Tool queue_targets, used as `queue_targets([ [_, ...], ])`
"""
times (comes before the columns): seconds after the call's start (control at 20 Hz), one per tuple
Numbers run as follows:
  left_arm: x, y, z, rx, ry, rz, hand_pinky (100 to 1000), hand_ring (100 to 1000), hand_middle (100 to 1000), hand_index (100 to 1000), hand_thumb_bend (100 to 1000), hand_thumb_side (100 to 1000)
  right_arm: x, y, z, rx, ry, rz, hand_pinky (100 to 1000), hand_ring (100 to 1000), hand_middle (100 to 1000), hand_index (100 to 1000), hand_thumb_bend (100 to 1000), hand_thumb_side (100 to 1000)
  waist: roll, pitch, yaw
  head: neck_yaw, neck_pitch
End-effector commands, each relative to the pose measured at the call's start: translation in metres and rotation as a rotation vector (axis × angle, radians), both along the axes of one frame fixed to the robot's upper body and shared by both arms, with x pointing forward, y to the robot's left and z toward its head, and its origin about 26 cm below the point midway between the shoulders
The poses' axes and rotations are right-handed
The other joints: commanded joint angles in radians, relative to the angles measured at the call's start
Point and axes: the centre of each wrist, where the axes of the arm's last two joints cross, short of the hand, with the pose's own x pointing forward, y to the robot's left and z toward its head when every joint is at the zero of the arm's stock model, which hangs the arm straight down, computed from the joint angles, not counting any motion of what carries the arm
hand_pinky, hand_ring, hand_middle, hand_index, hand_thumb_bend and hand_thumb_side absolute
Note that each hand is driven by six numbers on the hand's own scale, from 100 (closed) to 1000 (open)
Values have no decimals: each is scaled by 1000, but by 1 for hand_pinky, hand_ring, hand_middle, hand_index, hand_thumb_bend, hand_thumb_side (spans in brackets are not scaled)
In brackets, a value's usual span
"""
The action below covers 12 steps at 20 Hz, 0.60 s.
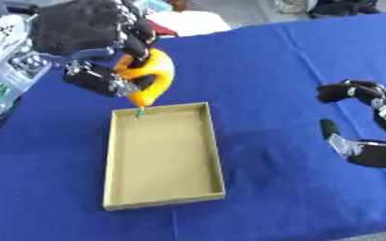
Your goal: Pick up objects on the table and place them in the box.
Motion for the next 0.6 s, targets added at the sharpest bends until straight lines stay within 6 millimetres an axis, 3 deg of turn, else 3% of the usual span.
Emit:
queue_targets([
  [0.05,-6,-2,3,89,1,-1,496,433,378,500,100,206,0,-2,8,-22,-18,11,711,705,685,866,100,449,-3,-21,1,-3,-4],
  [0.3,0,-7,-15,211,66,12,541,496,439,554,100,231,1,1,7,-27,-8,26,711,704,684,866,100,458,-4,-18,0,-5,-5],
  [0.35,1,-8,-18,234,79,15,546,503,448,562,100,179,1,1,7,-27,-7,28,711,705,684,866,100,443,-4,-18,0,-6,-6],
  [0.4,3,-8,-22,255,92,19,550,509,455,570,100,238,1,1,6,-28,-6,30,711,705,683,861,100,461,-5,-17,0,-7,-6],
  [0.6,8,-6,-33,325,145,44,569,538,498,614,100,249,1,2,5,-38,4,39,711,708,682,847,100,473,-4,-14,1,-12,-7],
])
